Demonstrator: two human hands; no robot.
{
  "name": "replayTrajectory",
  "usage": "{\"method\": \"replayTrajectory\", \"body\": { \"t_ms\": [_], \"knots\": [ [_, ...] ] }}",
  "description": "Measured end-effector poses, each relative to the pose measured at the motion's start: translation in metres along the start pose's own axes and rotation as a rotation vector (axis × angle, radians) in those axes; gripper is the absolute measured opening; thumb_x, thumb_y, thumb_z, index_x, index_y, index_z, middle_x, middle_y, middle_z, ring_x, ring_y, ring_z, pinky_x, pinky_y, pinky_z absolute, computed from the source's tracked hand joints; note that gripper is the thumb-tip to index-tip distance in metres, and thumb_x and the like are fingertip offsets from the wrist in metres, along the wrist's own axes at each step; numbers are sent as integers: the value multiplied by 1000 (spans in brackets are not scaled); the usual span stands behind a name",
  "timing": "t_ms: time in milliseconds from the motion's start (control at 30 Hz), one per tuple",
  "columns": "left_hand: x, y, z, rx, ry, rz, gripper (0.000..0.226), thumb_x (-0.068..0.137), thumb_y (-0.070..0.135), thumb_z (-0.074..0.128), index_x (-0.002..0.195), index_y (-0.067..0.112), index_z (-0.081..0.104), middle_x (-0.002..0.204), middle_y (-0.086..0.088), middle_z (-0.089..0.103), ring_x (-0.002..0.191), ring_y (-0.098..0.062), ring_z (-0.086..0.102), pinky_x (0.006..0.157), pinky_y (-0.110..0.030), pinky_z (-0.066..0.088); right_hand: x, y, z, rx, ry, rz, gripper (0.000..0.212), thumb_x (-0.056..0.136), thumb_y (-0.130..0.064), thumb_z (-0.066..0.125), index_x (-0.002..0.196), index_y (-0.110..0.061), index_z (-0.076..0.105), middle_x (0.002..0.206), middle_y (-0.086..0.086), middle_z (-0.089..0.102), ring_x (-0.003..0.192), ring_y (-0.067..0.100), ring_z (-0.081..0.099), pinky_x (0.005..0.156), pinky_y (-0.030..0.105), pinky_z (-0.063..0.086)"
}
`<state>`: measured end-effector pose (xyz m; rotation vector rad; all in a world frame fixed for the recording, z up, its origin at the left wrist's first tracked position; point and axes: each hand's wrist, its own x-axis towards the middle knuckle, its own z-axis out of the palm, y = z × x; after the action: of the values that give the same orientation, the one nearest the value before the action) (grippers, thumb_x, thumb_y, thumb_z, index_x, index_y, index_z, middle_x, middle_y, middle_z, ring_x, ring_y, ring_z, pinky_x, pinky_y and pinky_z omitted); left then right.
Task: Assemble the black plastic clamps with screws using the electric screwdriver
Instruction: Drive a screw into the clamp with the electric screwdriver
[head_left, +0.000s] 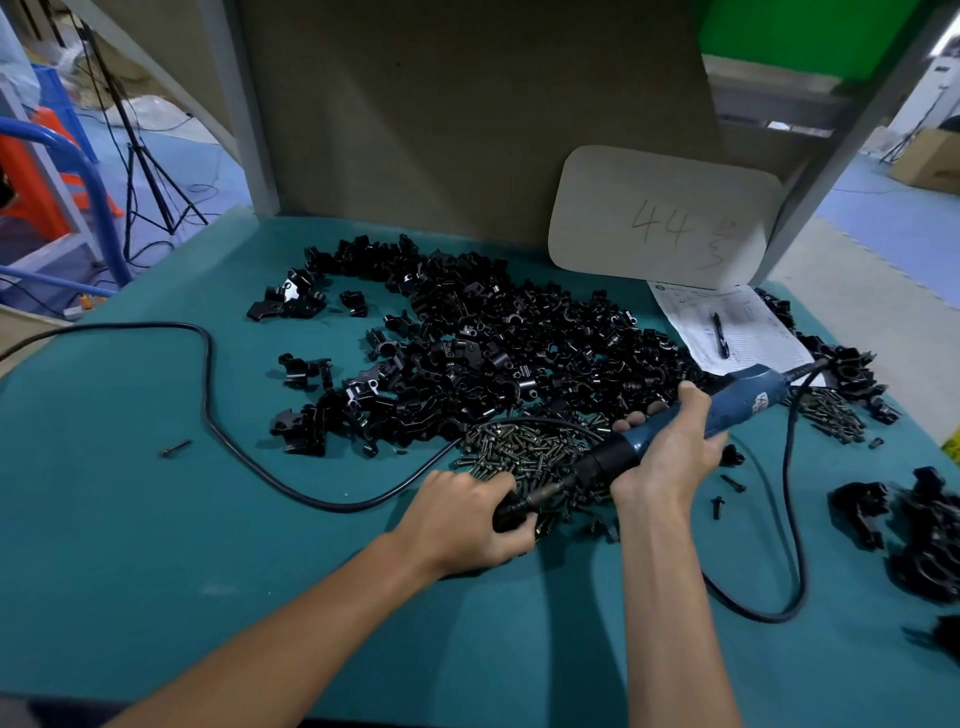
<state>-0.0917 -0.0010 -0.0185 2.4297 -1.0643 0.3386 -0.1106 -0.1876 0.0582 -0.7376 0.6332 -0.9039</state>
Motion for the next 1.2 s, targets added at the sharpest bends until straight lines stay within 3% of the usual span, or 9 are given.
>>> {"method": "replayTrajectory", "body": {
  "t_ms": [600, 800, 967, 1100, 1200],
  "knots": [
    [0, 0, 0, 6, -39, -17, 37, 85, 60, 45, 73, 25, 51, 49, 13, 44, 44, -13, 44, 56, -25, 27, 1, 0, -2, 5, 20, -11, 25, 90, -24, 67, 106, -25, 47, 65, -3, 55, 48, 15, 53, 48, 28, 49],
    [-1, 0, -1, 9, -60, 7, 44, 89, 69, 38, 76, 28, 46, 52, 12, 45, 45, -12, 44, 52, -25, 30, 2, -1, -6, 6, -8, -37, 25, 91, -28, 66, 109, -26, 50, 65, -5, 56, 50, 15, 54, 50, 30, 49],
    [-2, -1, -2, -50, -68, 5, 53, 90, 73, 25, 77, 25, 40, 58, 10, 47, 49, -16, 44, 52, -30, 28, 3, -3, -8, 6, -28, -51, 42, 91, -32, 67, 128, -22, 50, 70, -3, 55, 53, 15, 54, 51, 30, 49],
    [-2, 0, 0, -35, -87, -5, 50, 93, 69, 26, 79, 23, 39, 64, 5, 52, 55, -22, 50, 54, -35, 41, 3, -3, -8, 19, -32, -56, 55, 89, -38, 71, 136, -21, 46, 66, -6, 58, 53, 15, 55, 52, 31, 51],
    [-1, 0, 1, -26, -115, 32, 48, 96, 69, 25, 85, 24, 38, 68, 5, 53, 57, -20, 49, 55, -33, 35, 4, -4, -6, 35, -21, -60, 66, 88, -36, 78, 139, -23, 37, 73, -1, 60, 55, 18, 56, 53, 32, 52]
  ]
}}
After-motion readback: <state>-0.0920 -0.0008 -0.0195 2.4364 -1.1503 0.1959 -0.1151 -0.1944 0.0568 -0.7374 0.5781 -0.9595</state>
